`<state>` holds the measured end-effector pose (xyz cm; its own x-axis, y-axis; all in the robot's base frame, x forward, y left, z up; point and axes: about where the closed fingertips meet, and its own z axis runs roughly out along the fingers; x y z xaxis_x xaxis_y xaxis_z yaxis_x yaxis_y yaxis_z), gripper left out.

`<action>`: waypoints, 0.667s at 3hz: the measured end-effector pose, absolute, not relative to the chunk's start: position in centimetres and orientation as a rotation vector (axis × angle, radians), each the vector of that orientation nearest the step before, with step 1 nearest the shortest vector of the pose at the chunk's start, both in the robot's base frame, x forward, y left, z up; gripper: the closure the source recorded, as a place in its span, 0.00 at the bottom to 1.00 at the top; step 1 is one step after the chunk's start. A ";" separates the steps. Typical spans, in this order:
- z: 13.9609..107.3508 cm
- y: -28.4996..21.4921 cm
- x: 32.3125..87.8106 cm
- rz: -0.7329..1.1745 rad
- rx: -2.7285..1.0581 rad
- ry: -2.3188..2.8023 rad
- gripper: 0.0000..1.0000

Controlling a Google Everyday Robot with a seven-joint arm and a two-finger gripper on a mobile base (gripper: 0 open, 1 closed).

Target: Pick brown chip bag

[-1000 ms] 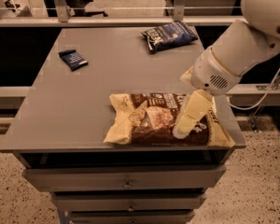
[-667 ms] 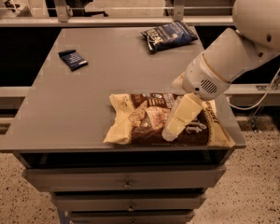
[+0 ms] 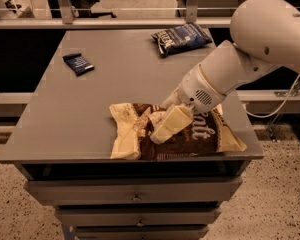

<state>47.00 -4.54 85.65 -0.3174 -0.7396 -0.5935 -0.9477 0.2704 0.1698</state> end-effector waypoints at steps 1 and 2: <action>85.5 -3.8 47.1 0.737 -1.510 2.145 0.62; 85.7 -3.4 47.6 0.741 -1.498 2.130 0.85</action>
Offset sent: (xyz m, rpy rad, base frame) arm 0.0141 0.0117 0.0019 0.0569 -0.0100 -0.0223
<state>47.58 -3.45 85.72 -0.3236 -0.7149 -0.6198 -0.9453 0.2735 0.1781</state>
